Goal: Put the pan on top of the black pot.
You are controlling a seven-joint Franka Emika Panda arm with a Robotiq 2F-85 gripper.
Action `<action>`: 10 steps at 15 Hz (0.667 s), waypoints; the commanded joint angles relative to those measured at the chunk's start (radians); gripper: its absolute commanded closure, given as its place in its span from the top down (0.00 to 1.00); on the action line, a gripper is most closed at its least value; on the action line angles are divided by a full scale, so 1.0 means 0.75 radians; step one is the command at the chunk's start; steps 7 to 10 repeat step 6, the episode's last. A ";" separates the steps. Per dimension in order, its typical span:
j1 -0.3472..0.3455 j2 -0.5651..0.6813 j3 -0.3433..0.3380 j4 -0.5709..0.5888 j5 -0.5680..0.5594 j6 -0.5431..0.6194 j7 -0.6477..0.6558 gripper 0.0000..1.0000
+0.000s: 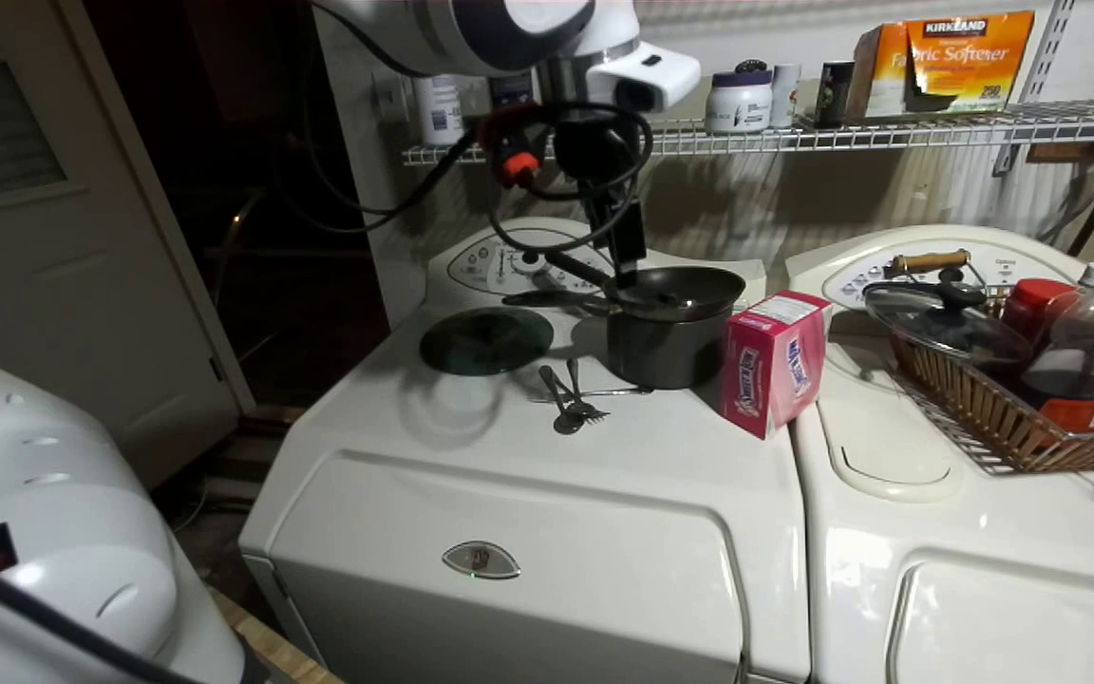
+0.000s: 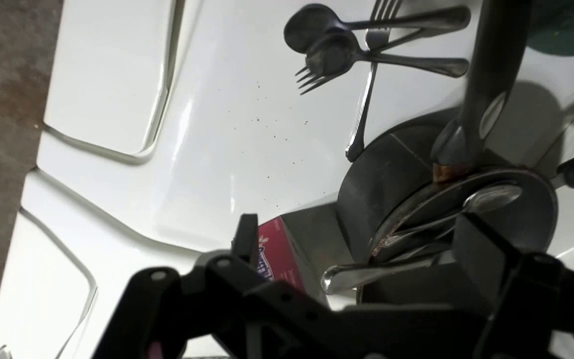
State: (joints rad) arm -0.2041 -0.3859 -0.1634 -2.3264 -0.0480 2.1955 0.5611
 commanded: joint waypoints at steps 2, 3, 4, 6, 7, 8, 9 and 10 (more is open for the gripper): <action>-0.008 -0.280 0.074 -0.060 -0.038 -0.139 -0.240 1.00; 0.014 -0.291 0.066 -0.035 -0.003 -0.153 -0.314 1.00; -0.027 -0.222 0.086 -0.027 0.000 -0.117 -0.214 1.00; -0.017 -0.278 0.088 -0.027 0.000 -0.134 -0.276 1.00; -0.017 -0.278 0.088 -0.027 0.000 -0.134 -0.276 1.00; -0.017 -0.278 0.088 -0.027 0.000 -0.134 -0.276 1.00; -0.017 -0.278 0.088 -0.027 0.000 -0.134 -0.276 1.00; -0.017 -0.278 0.088 -0.027 0.000 -0.134 -0.276 1.00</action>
